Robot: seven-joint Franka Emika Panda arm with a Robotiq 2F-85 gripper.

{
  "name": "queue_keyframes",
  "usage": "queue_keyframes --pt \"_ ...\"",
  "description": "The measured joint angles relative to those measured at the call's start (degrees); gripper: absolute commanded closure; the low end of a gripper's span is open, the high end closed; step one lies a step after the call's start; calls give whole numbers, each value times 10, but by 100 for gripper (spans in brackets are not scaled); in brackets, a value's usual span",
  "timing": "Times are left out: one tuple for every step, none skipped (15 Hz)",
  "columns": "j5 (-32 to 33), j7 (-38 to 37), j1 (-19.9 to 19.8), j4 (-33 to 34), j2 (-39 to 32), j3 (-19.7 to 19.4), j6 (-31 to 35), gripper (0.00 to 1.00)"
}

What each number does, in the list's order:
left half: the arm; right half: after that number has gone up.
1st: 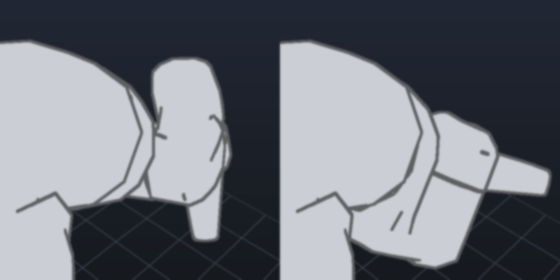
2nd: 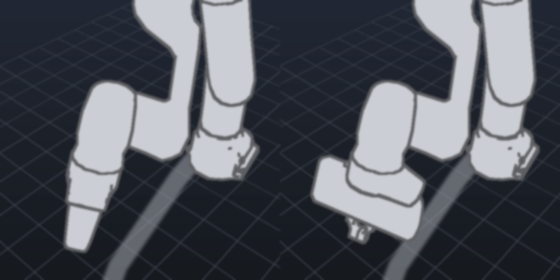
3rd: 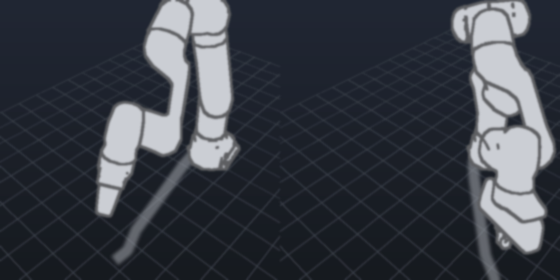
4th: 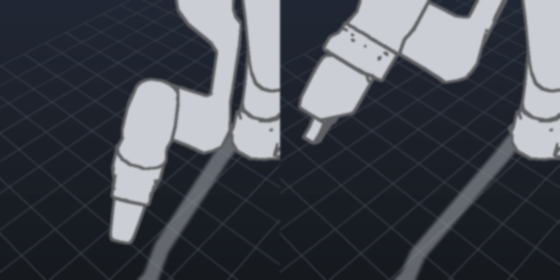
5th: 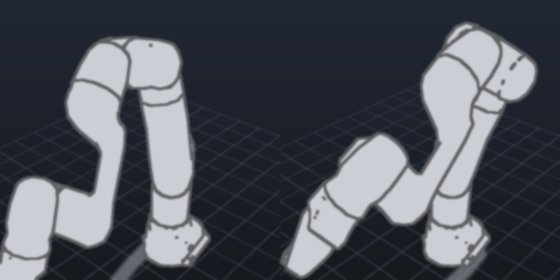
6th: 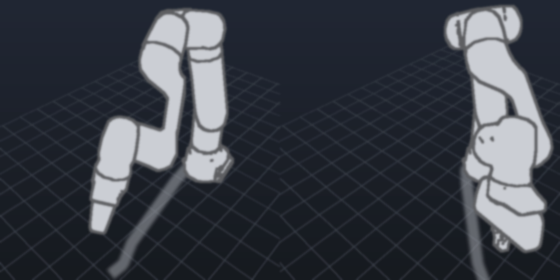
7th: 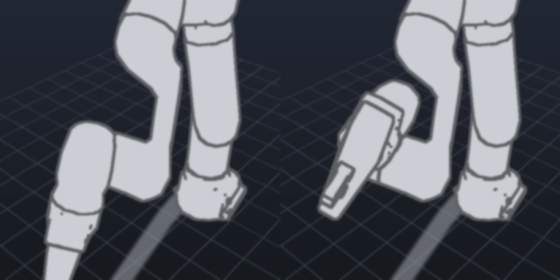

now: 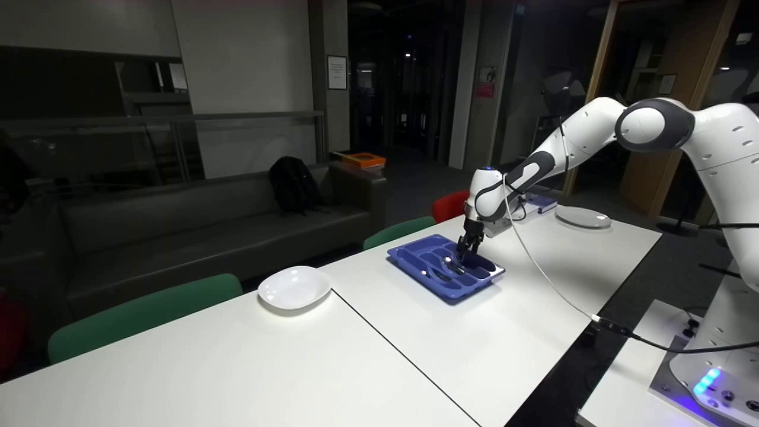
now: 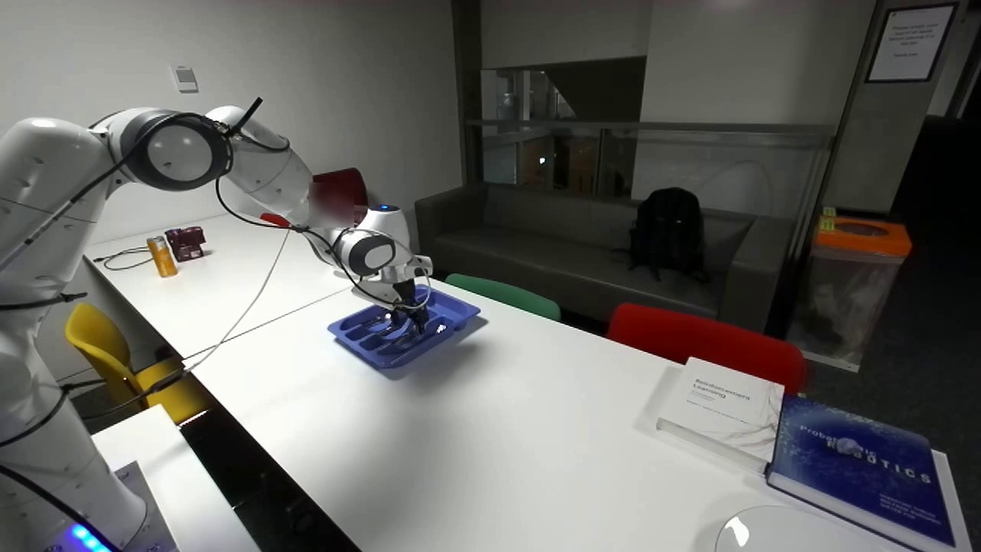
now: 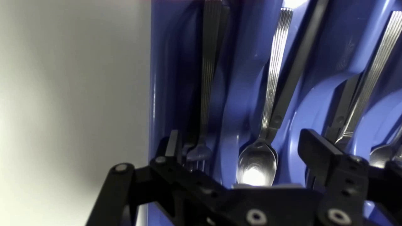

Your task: Pick the cutlery in the rack and put them on the table

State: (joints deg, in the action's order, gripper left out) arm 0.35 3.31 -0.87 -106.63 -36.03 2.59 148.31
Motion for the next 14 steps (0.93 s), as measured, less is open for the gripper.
queue_keyframes --pt "0 -3 0 4 -6 0 0 0" --pt "0 -6 0 8 -11 0 0 0" --pt "0 -11 1 12 -15 -3 0 0" --pt "1 -18 4 16 -19 -8 0 0" --pt "5 -28 10 20 -23 -16 0 0" --pt "9 -38 16 24 -25 -24 0 0" --pt "15 -48 24 27 -27 -33 0 0" --pt "21 -57 32 29 -28 -41 0 0" --pt "24 -63 38 31 -30 -48 0 0" --pt "27 -68 43 33 -31 -53 0 0" --pt "30 -72 48 34 -32 -57 -1 0" --pt "31 -75 50 36 -33 -59 -2 0" --pt "32 -76 53 39 -35 -61 -4 0" --pt "32 -76 54 40 -35 -62 -7 0"
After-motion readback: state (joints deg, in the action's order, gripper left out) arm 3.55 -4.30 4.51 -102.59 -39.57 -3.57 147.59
